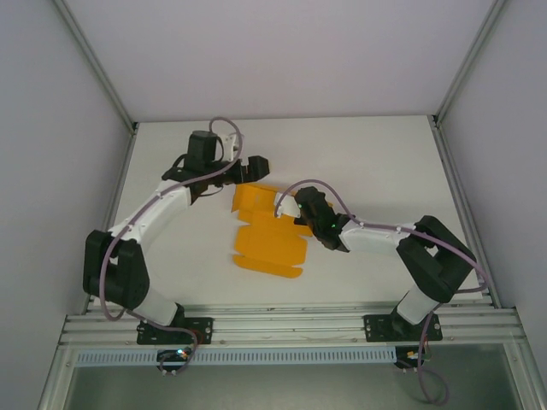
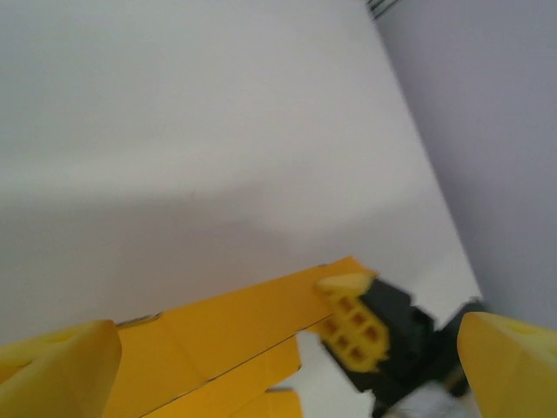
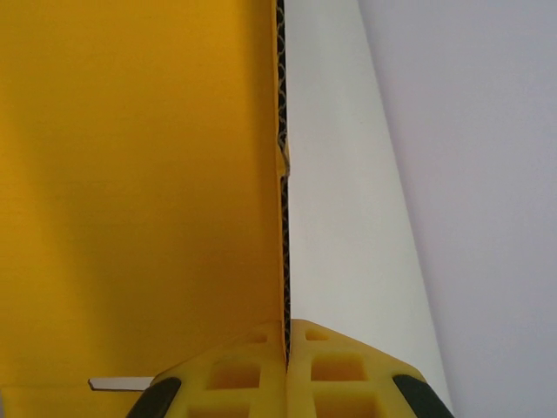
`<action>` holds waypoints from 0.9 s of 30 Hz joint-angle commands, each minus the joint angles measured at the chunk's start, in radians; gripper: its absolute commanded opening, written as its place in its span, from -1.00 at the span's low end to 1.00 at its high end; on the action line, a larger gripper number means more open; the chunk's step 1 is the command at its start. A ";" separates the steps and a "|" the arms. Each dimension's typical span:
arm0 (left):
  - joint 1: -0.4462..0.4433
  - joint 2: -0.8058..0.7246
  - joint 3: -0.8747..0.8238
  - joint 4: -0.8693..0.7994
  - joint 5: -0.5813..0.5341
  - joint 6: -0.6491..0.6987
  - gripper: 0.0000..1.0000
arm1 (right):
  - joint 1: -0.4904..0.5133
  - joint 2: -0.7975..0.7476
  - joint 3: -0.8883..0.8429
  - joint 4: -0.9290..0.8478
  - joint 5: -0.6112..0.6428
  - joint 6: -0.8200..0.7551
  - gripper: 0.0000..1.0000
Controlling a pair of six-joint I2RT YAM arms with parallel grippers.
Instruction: Assemble paper box
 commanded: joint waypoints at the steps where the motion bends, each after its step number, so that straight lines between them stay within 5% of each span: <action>1: -0.017 0.021 0.006 -0.083 -0.037 0.049 1.00 | 0.001 -0.039 0.009 0.014 0.017 0.035 -1.00; 10: -0.055 0.027 -0.006 -0.140 -0.019 0.065 0.38 | 0.000 -0.036 0.017 0.036 0.058 0.070 -1.00; 27: -0.100 0.146 0.054 -0.082 0.016 -0.054 0.38 | 0.014 -0.027 0.040 0.058 0.073 0.106 -1.00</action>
